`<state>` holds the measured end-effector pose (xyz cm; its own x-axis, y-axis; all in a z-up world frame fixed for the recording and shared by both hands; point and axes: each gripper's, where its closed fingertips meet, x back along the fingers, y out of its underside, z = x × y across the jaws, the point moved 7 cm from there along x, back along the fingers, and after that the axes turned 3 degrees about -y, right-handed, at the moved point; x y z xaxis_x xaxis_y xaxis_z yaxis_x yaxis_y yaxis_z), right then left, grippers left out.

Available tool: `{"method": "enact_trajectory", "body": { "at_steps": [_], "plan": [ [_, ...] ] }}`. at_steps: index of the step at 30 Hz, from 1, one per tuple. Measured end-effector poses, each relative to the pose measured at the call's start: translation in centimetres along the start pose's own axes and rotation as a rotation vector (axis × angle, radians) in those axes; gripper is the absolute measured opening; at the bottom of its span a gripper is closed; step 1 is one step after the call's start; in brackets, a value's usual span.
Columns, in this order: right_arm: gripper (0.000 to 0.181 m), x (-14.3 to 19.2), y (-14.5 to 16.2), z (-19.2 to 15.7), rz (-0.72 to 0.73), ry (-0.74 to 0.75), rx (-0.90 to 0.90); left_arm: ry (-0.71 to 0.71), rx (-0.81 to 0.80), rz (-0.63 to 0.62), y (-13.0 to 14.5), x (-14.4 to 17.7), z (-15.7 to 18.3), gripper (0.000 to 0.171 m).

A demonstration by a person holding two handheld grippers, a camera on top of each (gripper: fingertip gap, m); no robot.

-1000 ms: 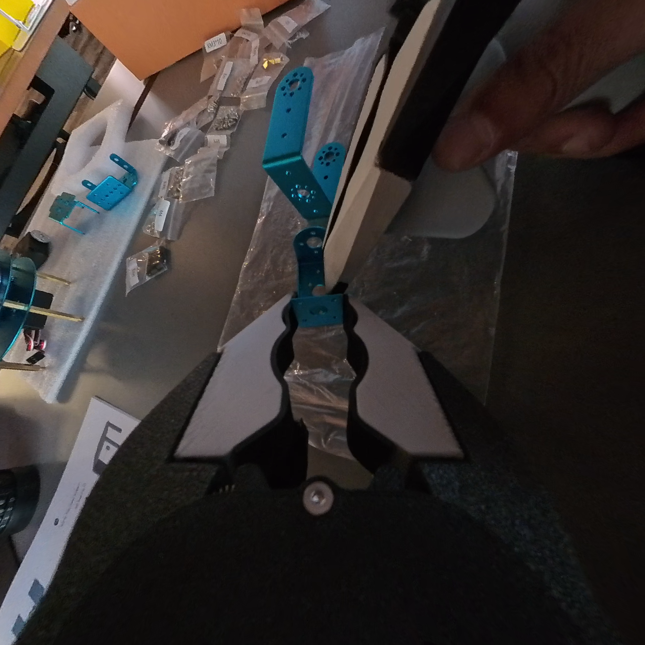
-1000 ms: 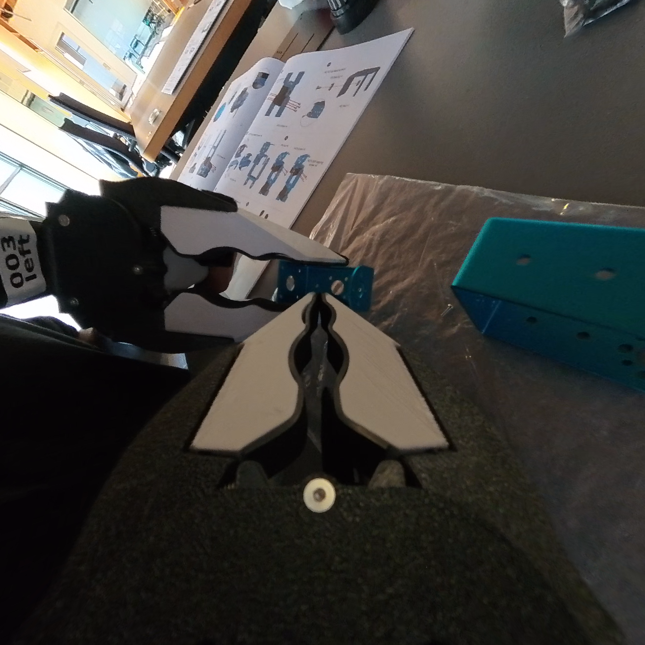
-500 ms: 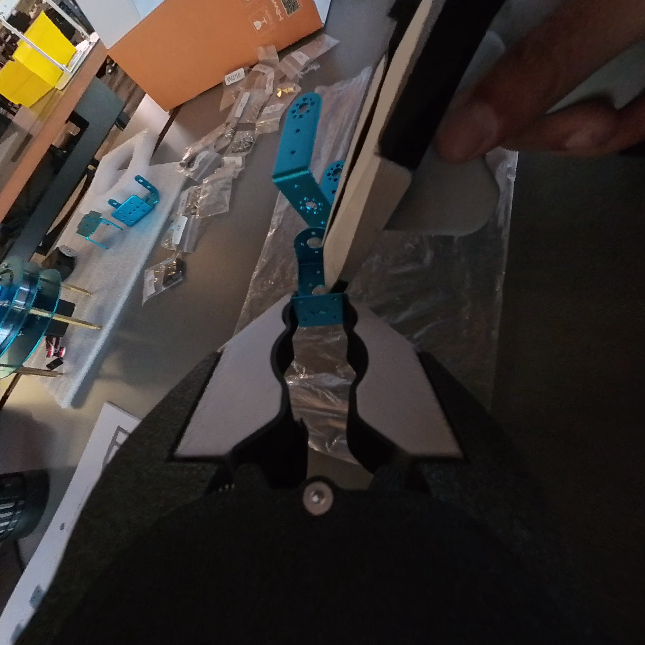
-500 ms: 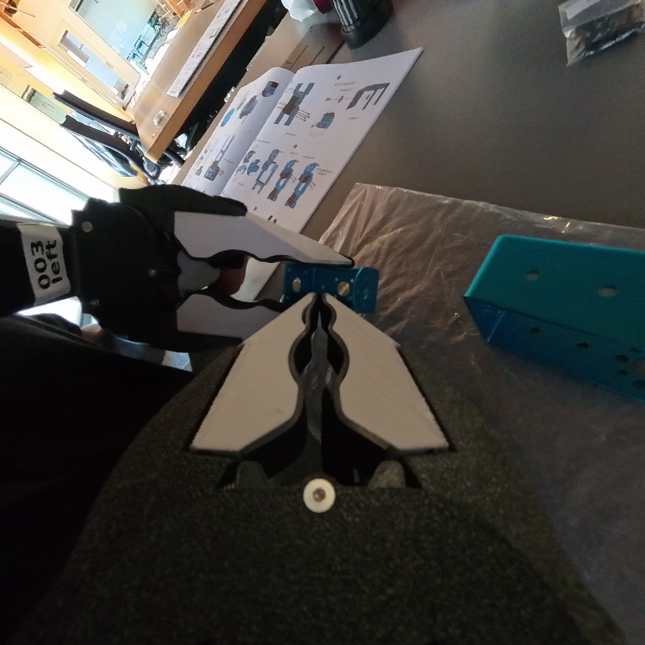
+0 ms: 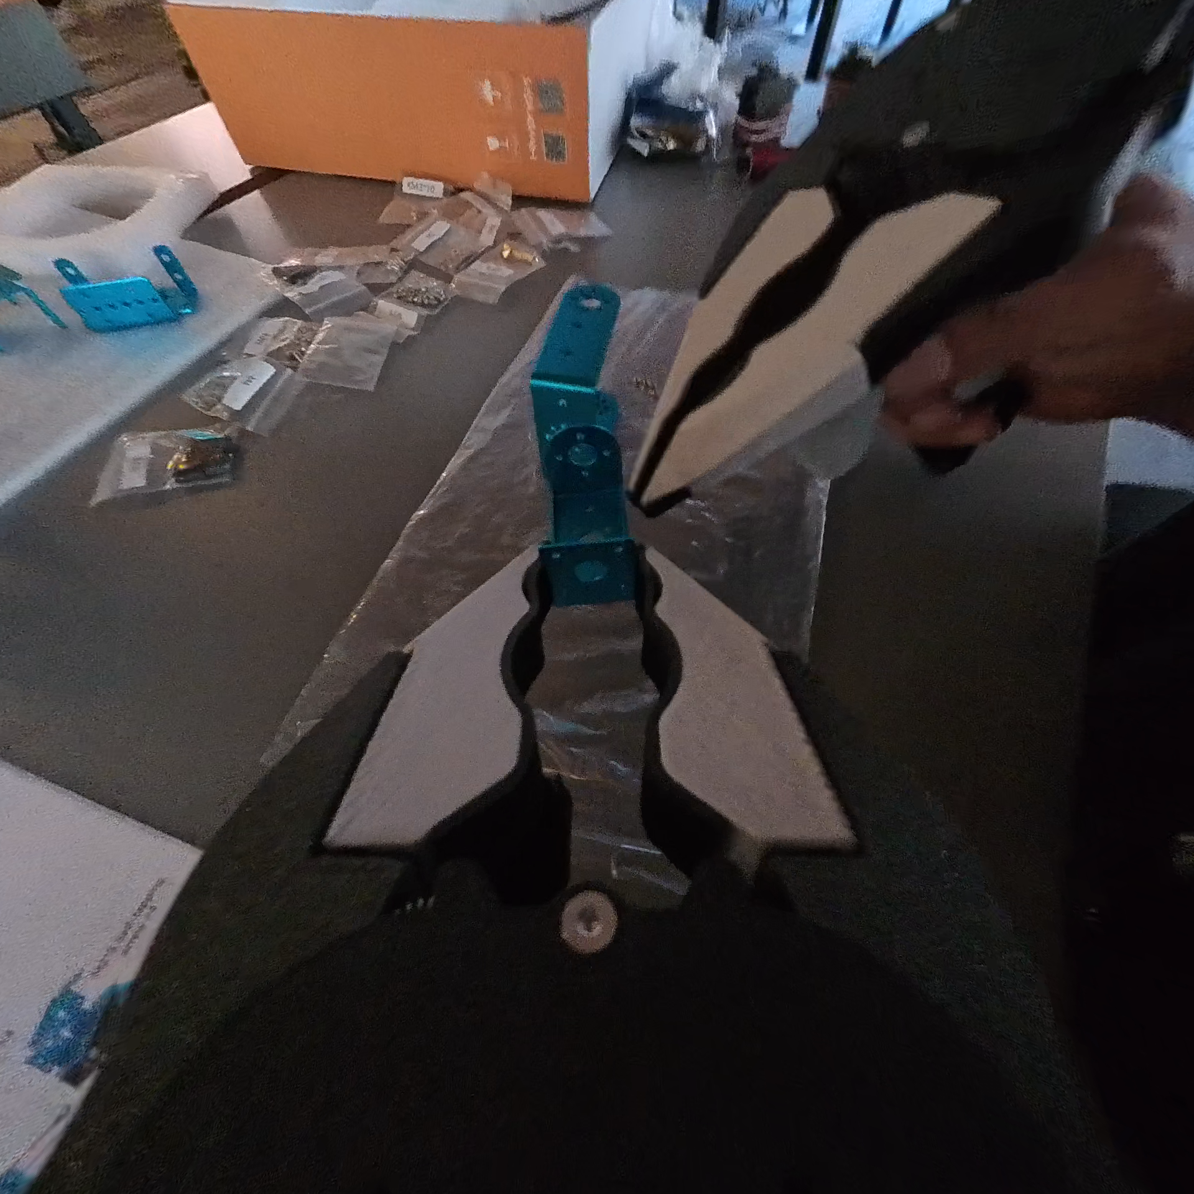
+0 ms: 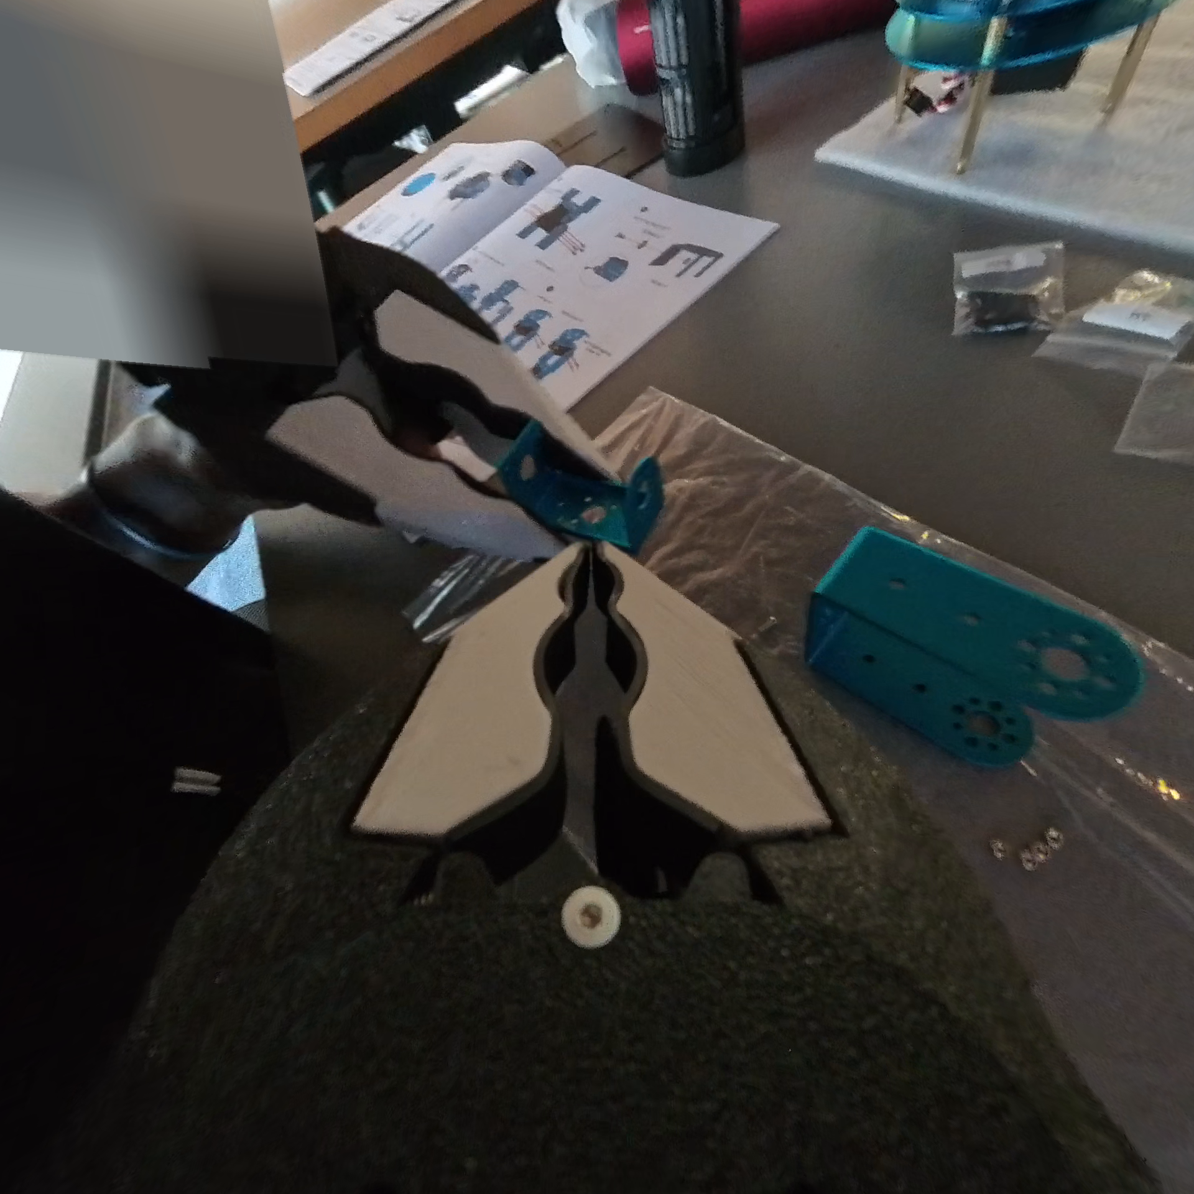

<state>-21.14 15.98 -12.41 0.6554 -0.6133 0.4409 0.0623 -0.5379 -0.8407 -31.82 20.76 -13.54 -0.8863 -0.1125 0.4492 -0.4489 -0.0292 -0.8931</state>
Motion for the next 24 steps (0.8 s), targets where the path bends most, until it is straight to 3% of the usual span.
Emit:
{"method": "enact_trajectory", "body": {
  "at_steps": [4, 10, 15, 17, 24],
  "plan": [
    [0.003, -0.2, -0.3, -1.2, -0.004, 0.002, 0.091, -0.027, -0.025, 0.039, -0.5, 0.6, -0.4, 0.024],
    [0.005, 0.1, 0.1, -0.5, -0.008, 0.033, 0.085, -0.056, -0.053, 0.065, -0.9, 0.7, -0.3, 0.024],
    [0.006, 0.6, 0.9, 0.9, -0.058, 0.096, 0.044, -0.21, -0.244, -0.093, 0.4, 0.4, -1.3, 0.024],
    [0.015, 0.1, 1.3, 1.1, -0.116, 0.091, 0.04, -0.22, -0.22, -0.123, 0.8, 0.7, -1.9, 0.024],
    [0.014, -1.7, 0.4, 2.3, -0.236, 0.21, 0.103, -0.249, -0.171, -0.198, 2.1, 1.8, -2.9, 0.024]
  ]
}}
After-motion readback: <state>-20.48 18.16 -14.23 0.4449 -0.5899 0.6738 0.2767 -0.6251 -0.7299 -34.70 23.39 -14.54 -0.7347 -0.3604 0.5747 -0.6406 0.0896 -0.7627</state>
